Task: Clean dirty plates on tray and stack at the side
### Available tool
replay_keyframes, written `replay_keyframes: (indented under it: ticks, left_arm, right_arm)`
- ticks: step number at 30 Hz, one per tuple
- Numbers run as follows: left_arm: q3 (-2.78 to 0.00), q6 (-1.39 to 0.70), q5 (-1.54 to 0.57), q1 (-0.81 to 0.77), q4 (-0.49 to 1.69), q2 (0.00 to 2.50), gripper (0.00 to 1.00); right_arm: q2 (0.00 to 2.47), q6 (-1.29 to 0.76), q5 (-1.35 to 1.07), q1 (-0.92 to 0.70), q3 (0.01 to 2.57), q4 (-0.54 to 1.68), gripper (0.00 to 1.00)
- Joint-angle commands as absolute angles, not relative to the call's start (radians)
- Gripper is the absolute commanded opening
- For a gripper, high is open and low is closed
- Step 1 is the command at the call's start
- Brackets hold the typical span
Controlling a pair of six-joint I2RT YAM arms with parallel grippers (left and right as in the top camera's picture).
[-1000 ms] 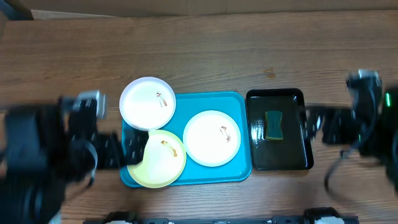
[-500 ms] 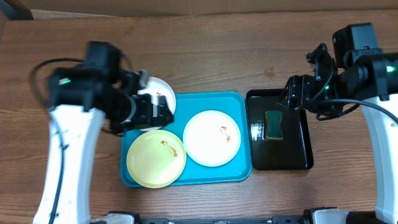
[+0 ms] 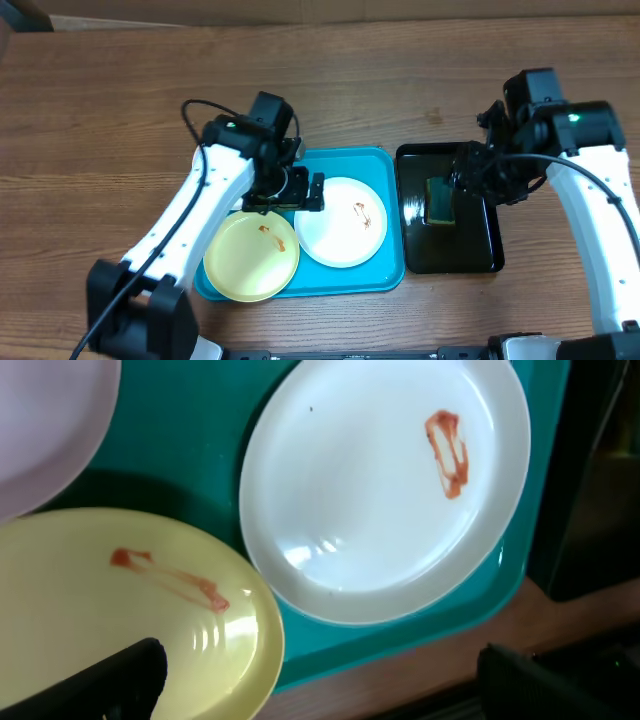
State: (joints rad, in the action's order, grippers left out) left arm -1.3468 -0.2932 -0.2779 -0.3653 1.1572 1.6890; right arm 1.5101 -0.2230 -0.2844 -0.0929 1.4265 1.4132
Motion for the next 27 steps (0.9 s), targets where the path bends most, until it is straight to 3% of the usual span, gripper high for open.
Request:
replay_keyframes:
  ticks: [1,6,13,19,27]
  left_arm:
    - [-1.342,-0.322,-0.219,-0.389,1.107,1.76,0.88]
    - [-1.342,-0.321,-0.174,-0.399,1.043,1.851,0.57]
    - [-1.342,-0.317,-0.146,-0.399,1.018,1.944,0.55]
    - [-1.342,-0.318,-0.147,-0.4,0.989,1.98,0.26]
    - [-1.342,-0.319,-0.15,-0.407,0.905,2.008,0.12]
  right_arm:
    - [1.493,-0.273,-0.278,-0.097,1.337,1.338,0.56]
    - [1.493,-0.315,-0.278,-0.097,1.217,1.212,0.56]
    - [1.493,-0.316,-0.278,-0.097,1.113,1.129,0.52]
    - [1.493,-0.315,-0.278,-0.097,1.073,1.114,0.5]
    - [1.493,-0.315,-0.278,-0.097,1.044,1.113,0.51]
